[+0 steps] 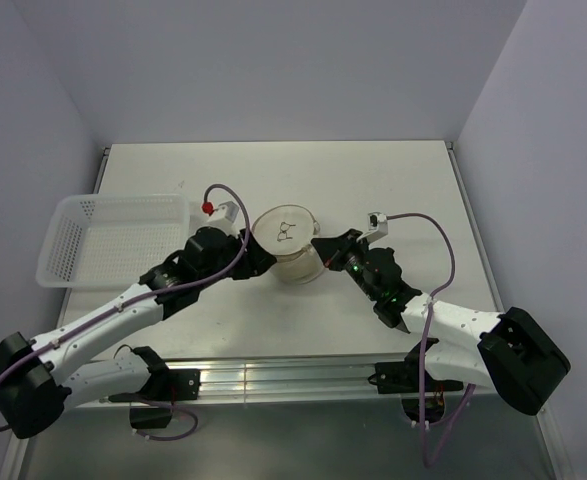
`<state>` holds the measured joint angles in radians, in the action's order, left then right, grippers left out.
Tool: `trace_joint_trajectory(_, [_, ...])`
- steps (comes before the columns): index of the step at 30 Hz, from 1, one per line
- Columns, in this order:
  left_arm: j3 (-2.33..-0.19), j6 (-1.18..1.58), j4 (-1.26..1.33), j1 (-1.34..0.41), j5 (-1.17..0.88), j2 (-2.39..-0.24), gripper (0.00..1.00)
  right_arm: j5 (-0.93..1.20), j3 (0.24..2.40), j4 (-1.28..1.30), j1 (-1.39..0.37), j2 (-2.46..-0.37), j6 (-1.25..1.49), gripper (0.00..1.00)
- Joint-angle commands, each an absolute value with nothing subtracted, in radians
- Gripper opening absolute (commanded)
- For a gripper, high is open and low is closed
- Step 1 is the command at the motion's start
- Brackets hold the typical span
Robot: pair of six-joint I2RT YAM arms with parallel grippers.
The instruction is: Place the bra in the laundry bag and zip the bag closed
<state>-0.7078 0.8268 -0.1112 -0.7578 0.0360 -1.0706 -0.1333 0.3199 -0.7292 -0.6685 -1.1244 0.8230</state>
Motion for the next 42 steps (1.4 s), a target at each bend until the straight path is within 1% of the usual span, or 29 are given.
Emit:
trace_joint_trajectory(1, [-0.791, 0.864, -0.179, -0.804, 0.060, -1.020, 0.50, -0.170, 0.327, -0.808, -0.672, -1.114, 0.804, 0.00])
trace_joint_trajectory(2, [-0.808, 0.871, -0.170, -0.827, 0.051, -1.026, 0.47, -0.175, 0.324, -0.807, -0.673, -1.111, 0.799, 0.00])
trace_joint_trajectory(4, [-0.824, 0.900, -0.132, -0.856, 0.020, -1.060, 0.45, -0.186, 0.322, -0.804, -0.676, -1.104, 0.789, 0.00])
trace_joint_trajectory(6, [-0.848, 0.919, -0.062, -0.900, 0.008, -1.097, 0.45, -0.190, 0.319, -0.804, -0.680, -1.103, 0.785, 0.00])
trace_joint_trajectory(10, [-0.862, 0.960, 0.086, -0.928, 0.009, -1.199, 0.45, -0.193, 0.314, -0.804, -0.686, -1.106, 0.779, 0.00])
trace_joint_trajectory(12, [-0.871, 0.982, 0.126, -0.933, 0.009, -1.238, 0.47, -0.195, 0.311, -0.808, -0.687, -1.104, 0.778, 0.00])
trace_joint_trajectory(14, [-0.856, 1.020, 0.153, -0.933, 0.034, -1.253, 0.52, -0.195, 0.310, -0.808, -0.689, -1.101, 0.775, 0.00])
trace_joint_trajectory(16, [-0.844, 1.046, 0.207, -0.933, 0.047, -1.275, 0.55, -0.199, 0.310, -0.805, -0.692, -1.100, 0.772, 0.00])
trace_joint_trajectory(21, [-0.836, 1.060, 0.233, -0.933, 0.078, -1.290, 0.55, -0.202, 0.305, -0.811, -0.696, -1.098, 0.769, 0.00])
trace_joint_trajectory(31, [-0.864, 1.071, 0.176, -0.933, 0.112, -1.336, 0.49, -0.224, 0.301, -0.801, -0.698, -1.081, 0.761, 0.00])
trace_joint_trajectory(42, [-0.928, 1.029, 0.112, -0.928, 0.135, -1.374, 0.50, -0.224, 0.298, -0.801, -0.699, -1.083, 0.753, 0.00])
